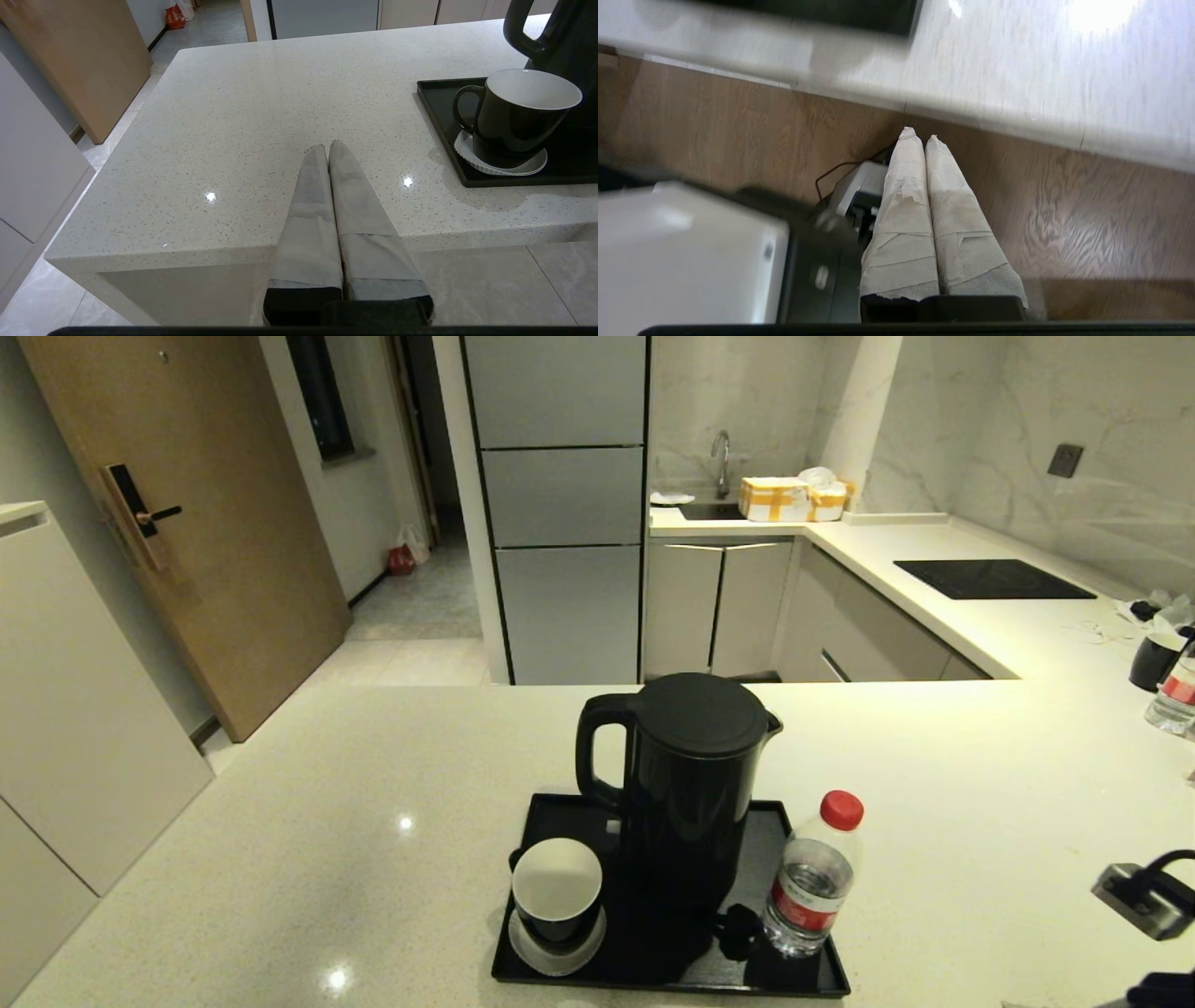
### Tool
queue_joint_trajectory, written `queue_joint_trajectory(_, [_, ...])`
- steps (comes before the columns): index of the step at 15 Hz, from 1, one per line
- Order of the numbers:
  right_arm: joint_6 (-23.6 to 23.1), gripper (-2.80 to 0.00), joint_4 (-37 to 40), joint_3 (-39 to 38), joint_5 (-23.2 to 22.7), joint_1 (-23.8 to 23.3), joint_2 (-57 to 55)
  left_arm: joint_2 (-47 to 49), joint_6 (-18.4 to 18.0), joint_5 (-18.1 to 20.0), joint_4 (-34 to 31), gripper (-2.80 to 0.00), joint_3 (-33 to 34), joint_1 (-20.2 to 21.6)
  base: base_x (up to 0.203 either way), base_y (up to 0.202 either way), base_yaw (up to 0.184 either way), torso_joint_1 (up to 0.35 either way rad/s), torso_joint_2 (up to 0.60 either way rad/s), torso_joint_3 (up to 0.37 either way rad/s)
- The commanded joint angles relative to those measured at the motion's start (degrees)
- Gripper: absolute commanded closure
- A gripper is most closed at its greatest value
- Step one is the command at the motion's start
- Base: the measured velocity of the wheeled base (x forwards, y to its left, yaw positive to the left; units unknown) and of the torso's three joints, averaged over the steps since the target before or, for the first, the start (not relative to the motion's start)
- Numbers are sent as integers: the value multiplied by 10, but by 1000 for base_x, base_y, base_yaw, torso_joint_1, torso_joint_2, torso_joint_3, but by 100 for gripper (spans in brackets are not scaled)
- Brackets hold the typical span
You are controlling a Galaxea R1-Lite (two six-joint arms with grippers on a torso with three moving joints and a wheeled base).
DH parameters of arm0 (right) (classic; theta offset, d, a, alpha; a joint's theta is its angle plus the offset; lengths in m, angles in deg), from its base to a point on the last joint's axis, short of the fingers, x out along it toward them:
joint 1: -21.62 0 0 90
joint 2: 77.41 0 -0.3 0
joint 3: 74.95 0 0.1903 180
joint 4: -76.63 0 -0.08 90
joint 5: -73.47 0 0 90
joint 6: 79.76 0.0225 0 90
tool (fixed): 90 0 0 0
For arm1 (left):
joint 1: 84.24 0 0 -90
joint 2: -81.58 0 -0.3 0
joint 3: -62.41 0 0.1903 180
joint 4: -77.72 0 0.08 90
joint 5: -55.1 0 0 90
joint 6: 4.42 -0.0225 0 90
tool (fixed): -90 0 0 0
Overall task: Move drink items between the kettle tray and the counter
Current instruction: Pick up the bottled water
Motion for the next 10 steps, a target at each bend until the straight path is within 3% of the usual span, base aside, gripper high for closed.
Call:
queue_joint_trajectory(1, [2, 0, -124, -1, 9, 19, -161, 0, 0, 0, 0, 0, 0, 0, 0, 0, 0, 0, 0, 0])
queue_joint_trajectory(2, [5, -280, -181, -2, 28, 37, -195, -1, 0, 0, 0, 0, 0, 0, 0, 0, 0, 0, 0, 0])
queue_joint_trajectory(7, [33, -280, -361, -56, 58, 109, -191, 0, 0, 0, 0, 0, 0, 0, 0, 0, 0, 0, 0, 0])
queue_joint_trajectory(10, [43, -280, -391, -67, 59, 132, -189, 0, 0, 0, 0, 0, 0, 0, 0, 0, 0, 0, 0, 0])
